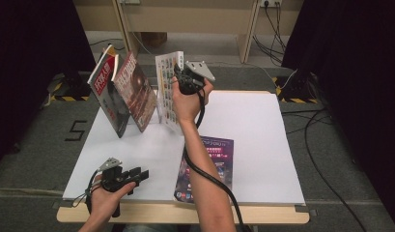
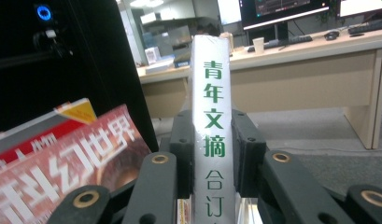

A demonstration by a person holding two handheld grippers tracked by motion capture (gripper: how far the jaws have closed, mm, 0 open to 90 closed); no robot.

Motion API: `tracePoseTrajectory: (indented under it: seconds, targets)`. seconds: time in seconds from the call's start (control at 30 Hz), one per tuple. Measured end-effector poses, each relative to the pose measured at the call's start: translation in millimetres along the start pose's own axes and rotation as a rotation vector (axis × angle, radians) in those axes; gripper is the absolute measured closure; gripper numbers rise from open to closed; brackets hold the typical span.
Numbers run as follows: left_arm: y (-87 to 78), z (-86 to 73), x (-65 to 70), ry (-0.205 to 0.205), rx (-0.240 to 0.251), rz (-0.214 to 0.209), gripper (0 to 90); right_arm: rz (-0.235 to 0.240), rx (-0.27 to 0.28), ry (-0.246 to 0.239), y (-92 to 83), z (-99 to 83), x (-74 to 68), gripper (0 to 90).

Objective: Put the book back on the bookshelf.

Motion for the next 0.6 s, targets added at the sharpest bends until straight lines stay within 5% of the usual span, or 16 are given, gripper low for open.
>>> tracePoseTrajectory:
  seconds: [0.3,0.6]
  targets:
    - [0.5,-0.6,0.0,-0.001,-0.002,-0.001,53.7,0.004,-0.002,-0.052,-6.0,-15.4,-2.5,73.9]
    - [1.0,-0.9,0.3,-0.004,-0.004,0.002,53.6,0.018,-0.007,-0.054,-37.5,-25.7,-5.2,73.5]
Point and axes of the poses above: each handheld gripper's, and its own axes: y roughly forward along the jaws, z roughly out of its top, x roughly to its right, the point moved 1 cm from there along y, roughly forward along the jaws, and after that the axes turned 4 degrees about x, right-handed, at the moved point
